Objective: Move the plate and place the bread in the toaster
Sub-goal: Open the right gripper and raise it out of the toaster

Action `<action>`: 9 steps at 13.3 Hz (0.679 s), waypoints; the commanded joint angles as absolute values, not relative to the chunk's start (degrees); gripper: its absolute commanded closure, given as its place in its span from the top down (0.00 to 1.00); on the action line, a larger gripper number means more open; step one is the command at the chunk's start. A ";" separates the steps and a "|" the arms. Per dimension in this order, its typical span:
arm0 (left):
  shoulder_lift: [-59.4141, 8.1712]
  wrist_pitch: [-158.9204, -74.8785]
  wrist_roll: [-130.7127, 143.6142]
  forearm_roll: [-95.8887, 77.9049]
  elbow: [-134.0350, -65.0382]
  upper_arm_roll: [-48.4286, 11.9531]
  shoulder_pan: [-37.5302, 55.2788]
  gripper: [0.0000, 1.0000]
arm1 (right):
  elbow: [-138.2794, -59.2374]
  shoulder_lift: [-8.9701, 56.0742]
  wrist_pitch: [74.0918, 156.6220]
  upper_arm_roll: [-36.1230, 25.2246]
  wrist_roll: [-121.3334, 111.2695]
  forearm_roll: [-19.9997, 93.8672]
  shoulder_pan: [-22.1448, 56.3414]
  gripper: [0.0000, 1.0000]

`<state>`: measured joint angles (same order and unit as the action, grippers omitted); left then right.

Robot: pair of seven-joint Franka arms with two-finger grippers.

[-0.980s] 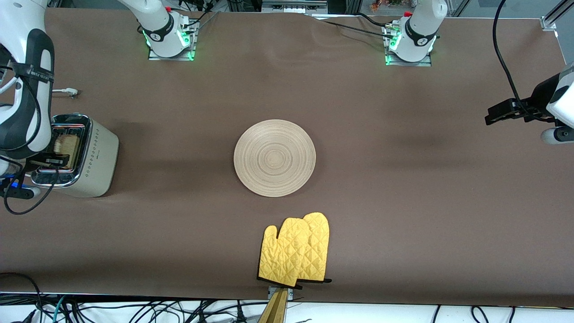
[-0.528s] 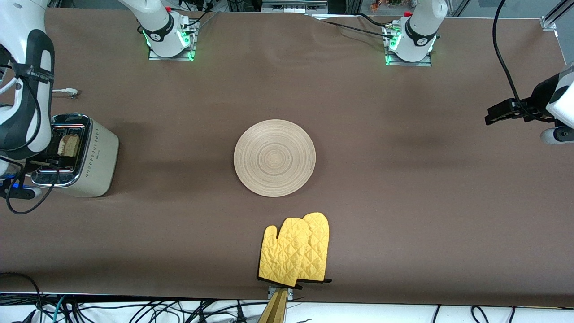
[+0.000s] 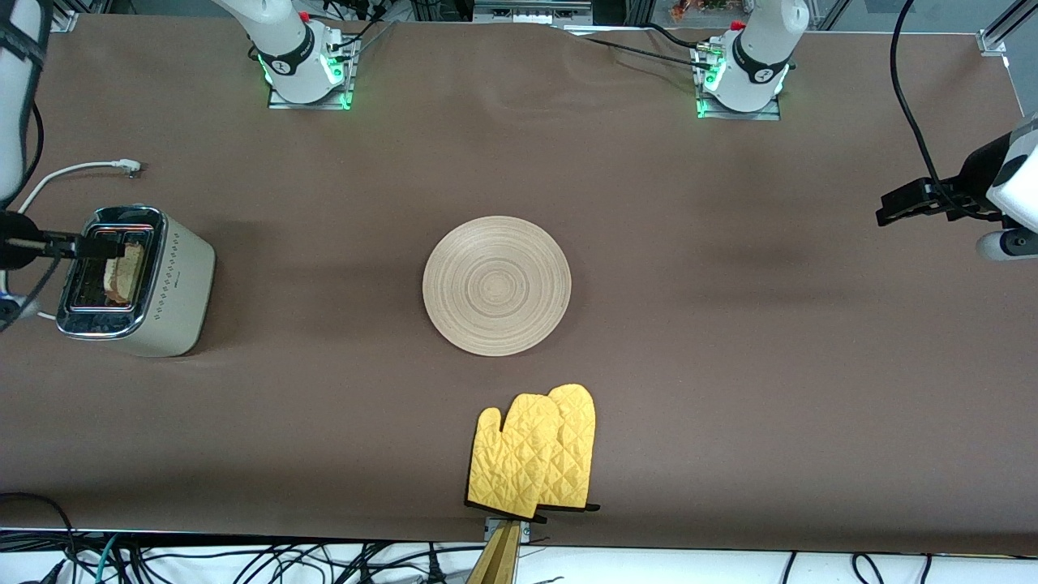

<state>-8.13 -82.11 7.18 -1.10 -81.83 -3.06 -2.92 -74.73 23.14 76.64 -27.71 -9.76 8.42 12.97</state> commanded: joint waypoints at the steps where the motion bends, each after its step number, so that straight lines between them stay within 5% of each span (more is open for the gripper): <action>1: -7.82 -81.65 5.89 -2.55 -81.83 -3.08 -3.16 1.00 | -71.82 22.85 71.91 -27.69 -10.72 10.20 14.32 1.00; 9: -7.82 -81.65 5.89 -2.64 -81.83 -3.08 -3.16 1.00 | -70.66 22.59 69.17 -27.60 -10.20 9.67 17.82 1.00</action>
